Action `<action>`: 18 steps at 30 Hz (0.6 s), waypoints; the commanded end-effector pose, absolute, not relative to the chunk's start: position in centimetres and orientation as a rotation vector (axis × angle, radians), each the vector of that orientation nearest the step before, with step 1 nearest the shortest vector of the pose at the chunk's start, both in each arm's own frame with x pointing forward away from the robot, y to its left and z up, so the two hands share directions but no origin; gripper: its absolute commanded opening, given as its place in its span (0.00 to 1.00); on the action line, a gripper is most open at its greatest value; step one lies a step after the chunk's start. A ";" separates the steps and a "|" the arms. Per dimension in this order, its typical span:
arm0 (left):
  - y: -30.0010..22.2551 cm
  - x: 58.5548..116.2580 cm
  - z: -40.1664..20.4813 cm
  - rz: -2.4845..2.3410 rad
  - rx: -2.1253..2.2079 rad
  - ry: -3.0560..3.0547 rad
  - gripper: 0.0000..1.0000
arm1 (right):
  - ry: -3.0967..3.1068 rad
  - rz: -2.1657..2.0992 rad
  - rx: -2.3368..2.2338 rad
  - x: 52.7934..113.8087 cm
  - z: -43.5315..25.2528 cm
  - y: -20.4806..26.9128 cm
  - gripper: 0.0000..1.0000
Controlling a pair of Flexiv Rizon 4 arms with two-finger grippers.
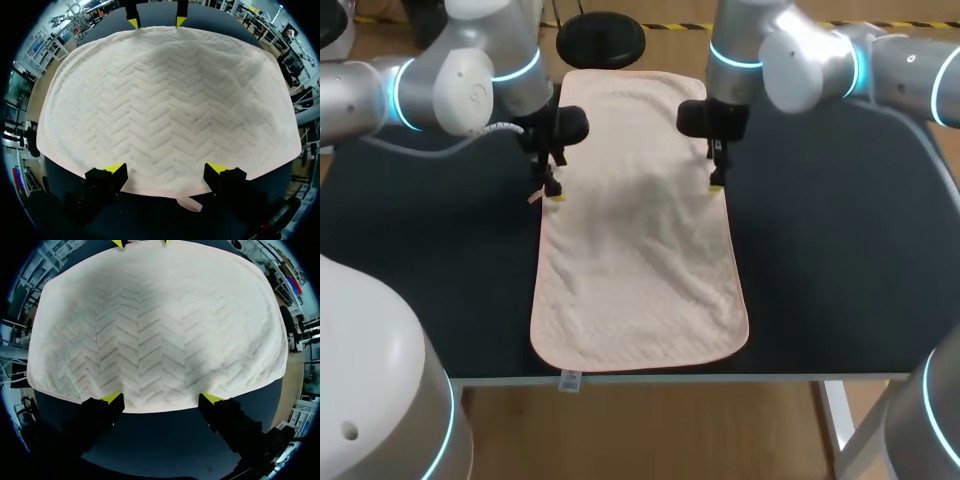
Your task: Fold the towel
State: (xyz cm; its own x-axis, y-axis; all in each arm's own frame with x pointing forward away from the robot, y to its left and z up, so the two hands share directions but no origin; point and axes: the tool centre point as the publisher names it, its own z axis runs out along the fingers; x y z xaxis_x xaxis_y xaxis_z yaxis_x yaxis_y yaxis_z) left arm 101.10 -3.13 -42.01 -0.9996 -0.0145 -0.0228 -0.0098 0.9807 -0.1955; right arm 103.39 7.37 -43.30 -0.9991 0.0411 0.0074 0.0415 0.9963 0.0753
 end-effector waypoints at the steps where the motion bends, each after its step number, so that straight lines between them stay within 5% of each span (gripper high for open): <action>1: -3.6 101.7 -42.6 -0.310 -0.008 3.110 1.00 | -3.113 -0.126 -0.051 104.1 -44.4 7.8 1.00; 17: -4.1 101.5 -45.0 -0.337 -0.006 3.140 1.00 | -3.100 -0.123 -0.031 103.8 -45.0 8.0 1.00; 18: -4.1 101.5 -45.1 -0.338 -0.005 3.139 0.93 | -3.098 -0.117 -0.030 103.8 -45.0 8.0 1.00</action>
